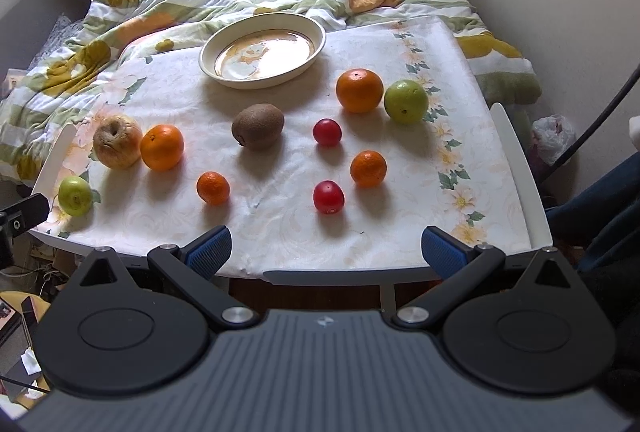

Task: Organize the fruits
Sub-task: 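Grasp the green apple with the left gripper while the right gripper grasps a small tangerine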

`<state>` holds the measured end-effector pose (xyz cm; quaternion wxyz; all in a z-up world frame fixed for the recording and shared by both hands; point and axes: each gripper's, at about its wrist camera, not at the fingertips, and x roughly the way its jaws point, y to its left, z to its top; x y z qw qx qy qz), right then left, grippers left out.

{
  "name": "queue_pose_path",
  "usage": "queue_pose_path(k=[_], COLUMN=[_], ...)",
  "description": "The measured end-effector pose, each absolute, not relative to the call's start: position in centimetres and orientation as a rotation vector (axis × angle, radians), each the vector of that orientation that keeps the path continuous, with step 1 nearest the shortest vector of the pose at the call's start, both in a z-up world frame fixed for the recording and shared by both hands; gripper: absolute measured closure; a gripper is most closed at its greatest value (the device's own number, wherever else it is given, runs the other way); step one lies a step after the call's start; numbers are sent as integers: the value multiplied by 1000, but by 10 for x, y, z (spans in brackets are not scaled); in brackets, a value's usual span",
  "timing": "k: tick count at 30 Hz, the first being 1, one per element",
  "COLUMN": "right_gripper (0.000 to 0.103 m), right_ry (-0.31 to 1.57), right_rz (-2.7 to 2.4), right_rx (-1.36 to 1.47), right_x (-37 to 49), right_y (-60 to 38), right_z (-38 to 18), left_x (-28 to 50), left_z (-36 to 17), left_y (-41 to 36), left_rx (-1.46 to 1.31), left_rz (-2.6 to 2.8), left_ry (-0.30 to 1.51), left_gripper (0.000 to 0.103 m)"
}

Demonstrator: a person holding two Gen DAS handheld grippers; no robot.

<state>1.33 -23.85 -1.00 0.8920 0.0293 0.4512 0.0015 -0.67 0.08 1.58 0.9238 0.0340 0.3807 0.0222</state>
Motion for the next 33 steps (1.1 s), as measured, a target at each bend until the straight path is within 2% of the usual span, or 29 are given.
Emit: queue_pose_path(k=[7,14,25,33], right_gripper=[0,0,0,0], right_ry=[941,896,898,926], right_rz=[70,171,176,152], right_rx=[-9,-42,-45,-45], right_x=[29,46,65,79], right_y=[-236,-218,-162,-136], right_z=[-5,-18,-69,-109], left_x=[2,17,47,70], left_z=[16,-13,-74,-105], left_y=[11,46,92,92], left_rx=[73,76,126,178], left_rz=[121,128,65,-6], left_ry=[784,788,833,853], left_gripper=[0,0,0,4])
